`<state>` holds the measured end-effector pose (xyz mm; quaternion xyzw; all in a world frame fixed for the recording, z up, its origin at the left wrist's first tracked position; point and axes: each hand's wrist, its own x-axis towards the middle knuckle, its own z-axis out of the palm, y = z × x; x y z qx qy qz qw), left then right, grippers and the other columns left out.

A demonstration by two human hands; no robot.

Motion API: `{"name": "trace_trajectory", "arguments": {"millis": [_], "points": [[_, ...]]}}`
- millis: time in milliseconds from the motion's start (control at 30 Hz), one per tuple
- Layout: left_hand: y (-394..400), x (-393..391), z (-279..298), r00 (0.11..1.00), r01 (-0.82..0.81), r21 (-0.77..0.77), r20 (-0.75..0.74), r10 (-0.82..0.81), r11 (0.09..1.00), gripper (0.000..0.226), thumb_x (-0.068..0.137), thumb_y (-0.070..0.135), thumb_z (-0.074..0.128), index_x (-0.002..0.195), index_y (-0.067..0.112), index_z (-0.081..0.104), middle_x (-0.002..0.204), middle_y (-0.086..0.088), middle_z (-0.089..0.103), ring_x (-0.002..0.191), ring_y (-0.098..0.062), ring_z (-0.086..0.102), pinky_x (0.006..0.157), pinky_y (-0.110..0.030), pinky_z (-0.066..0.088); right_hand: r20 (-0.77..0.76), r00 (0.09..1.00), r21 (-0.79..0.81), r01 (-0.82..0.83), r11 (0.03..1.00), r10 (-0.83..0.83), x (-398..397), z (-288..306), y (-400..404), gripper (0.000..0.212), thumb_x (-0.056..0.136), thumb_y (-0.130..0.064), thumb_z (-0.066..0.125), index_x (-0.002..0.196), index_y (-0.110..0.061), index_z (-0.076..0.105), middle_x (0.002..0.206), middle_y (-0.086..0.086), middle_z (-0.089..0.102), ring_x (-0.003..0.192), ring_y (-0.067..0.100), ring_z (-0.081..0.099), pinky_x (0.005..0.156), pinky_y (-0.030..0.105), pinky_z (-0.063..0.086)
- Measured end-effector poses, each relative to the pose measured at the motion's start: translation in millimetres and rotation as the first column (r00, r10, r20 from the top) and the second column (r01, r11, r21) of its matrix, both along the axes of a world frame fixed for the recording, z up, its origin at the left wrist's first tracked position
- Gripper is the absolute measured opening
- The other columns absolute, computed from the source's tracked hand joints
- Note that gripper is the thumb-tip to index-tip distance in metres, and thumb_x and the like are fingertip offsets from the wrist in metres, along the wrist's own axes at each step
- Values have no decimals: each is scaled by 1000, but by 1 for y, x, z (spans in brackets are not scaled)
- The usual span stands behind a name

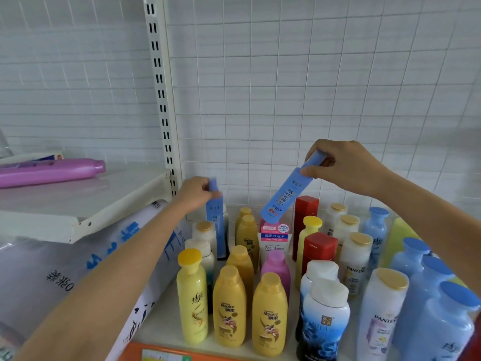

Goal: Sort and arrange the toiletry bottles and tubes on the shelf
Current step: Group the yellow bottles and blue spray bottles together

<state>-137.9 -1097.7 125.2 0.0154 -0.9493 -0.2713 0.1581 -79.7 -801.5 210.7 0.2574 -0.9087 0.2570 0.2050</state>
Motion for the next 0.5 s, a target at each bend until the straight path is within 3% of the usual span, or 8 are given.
{"name": "trace_trajectory", "arguments": {"millis": [100, 167, 233, 300, 400, 500], "points": [[0, 13, 37, 953, 36, 214, -302, 31, 976, 30, 86, 32, 63, 91, 3, 62, 88, -9, 64, 85, -28, 63, 76, -38, 54, -19, 1000, -35, 17, 999, -17, 5, 0, 9, 16, 84, -28, 65, 84, -13, 58, 70, 0, 61, 54, 13, 43, 45, 11, 36], [8, 28, 66, 904, 130, 317, -427, 19, 939, 29, 86, 28, 63, 96, 0, 62, 89, -7, 62, 88, -30, 65, 74, -43, 57, -26, 999, -62, 25, 998, -26, 12, 2, 17, 16, 85, -28, 64, 84, -13, 58, 73, 2, 65, 54, 15, 45, 44, 12, 36], [24, 45, 89, 880, 197, 314, -475, -26, 929, 28, 87, 26, 62, 100, 1, 61, 89, -2, 57, 86, -24, 65, 65, -34, 59, -30, 999, -105, 30, 994, -33, 22, 3, 28, 15, 85, -26, 63, 84, -12, 57, 73, 1, 68, 55, 17, 49, 43, 13, 36], [45, 59, 103, 869, 243, 273, -487, -84, 931, 29, 87, 26, 62, 101, 0, 60, 89, -1, 56, 84, -21, 65, 56, -24, 58, -31, 999, -147, 36, 989, -40, 34, 3, 42, 15, 85, -24, 63, 86, -10, 57, 72, 0, 68, 63, 24, 57, 51, 22, 42], [84, 77, 105, 854, 295, 249, -503, -138, 923, 26, 87, 26, 63, 93, 1, 61, 85, -1, 57, 85, -28, 67, 63, -38, 59, -13, 998, -187, 52, 981, -55, 53, 4, 71, 15, 85, -21, 64, 86, -8, 57, 72, 3, 68, 67, 21, 59, 60, 33, 47], [130, 96, 102, 805, 365, 271, -573, -155, 891, 20, 88, 25, 62, 83, 6, 58, 80, -1, 58, 86, -31, 66, 69, -48, 57, -3, 998, -223, 58, 973, -60, 72, 7, 111, 13, 84, -18, 65, 82, -8, 56, 67, 2, 66, 54, 5, 56, 54, 23, 47]]}}
